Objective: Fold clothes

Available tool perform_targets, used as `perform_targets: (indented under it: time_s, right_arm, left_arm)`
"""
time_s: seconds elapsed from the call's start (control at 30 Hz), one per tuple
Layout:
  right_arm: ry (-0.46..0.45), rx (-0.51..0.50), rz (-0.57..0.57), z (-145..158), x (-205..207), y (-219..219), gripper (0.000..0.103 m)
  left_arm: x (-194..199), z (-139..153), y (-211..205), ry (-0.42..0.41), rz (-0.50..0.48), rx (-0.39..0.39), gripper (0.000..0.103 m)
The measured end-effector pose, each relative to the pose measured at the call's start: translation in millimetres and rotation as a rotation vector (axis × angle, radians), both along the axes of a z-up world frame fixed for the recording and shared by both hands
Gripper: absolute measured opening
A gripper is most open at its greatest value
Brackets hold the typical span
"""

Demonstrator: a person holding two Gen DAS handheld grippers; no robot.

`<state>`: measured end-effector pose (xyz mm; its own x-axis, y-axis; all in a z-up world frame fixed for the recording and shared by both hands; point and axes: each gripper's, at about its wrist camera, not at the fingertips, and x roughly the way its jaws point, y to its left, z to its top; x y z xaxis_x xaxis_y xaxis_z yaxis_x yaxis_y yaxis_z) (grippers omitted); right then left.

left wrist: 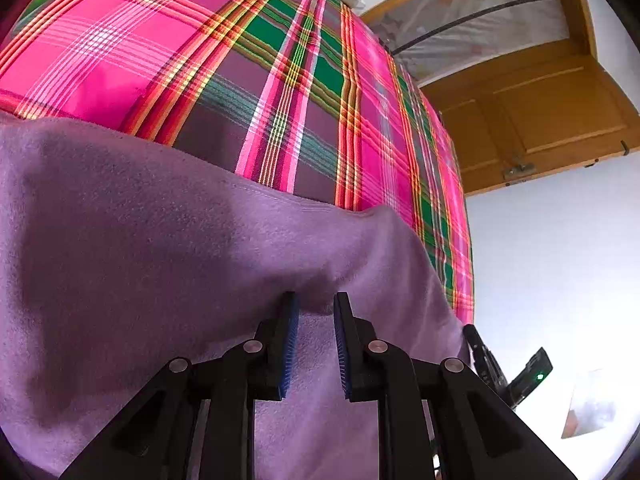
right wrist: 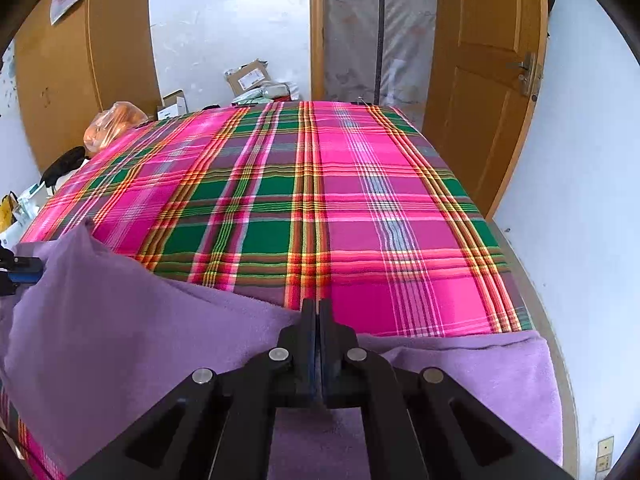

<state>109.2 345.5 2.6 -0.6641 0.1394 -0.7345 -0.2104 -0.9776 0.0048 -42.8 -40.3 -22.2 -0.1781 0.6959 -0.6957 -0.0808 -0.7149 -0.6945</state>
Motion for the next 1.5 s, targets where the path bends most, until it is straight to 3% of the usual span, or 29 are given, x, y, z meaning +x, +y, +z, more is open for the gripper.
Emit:
perform_targets:
  time_s: [0.2,0.37,0.5,0.8,0.97,1.37,1.5]
  right_arm:
    - [-0.028,-0.026,-0.001,-2.1,-2.3,6.3,0.002]
    - [-0.032,-0.040,0.000,-2.0,1.1,6.7,0.017]
    - [0.003,-0.035,0.005,2.3,14.7,-3.3,0.017]
    - [0.067,-0.042,0.050,3.0,43.1,-35.7,0.027]
    - [0.042,-0.010,0.083,-5.2,48.7,-66.2,0.029]
    - [0.040,-0.020,0.298,-11.7,47.5,-146.3,0.029]
    - [0.036,-0.025,0.393,-14.8,53.3,-173.8,0.029]
  left_arm:
    - [1.3,-0.9,-2.4,-0.002,0.007,0.005,0.018]
    - [3.6,1.7,-4.6,0.001,0.008,-0.007,0.018]
    - [8.8,3.1,-14.6,0.006,0.024,-0.008,0.018]
    - [42.7,4.0,-63.6,0.057,0.097,-0.041,0.019]
    - [62.3,0.1,-91.8,0.080,0.133,-0.023,0.019]
    - [89.5,-10.6,-153.3,0.092,0.239,0.117,0.018]
    - [91.5,-11.2,-164.3,0.099,0.253,0.127,0.018]
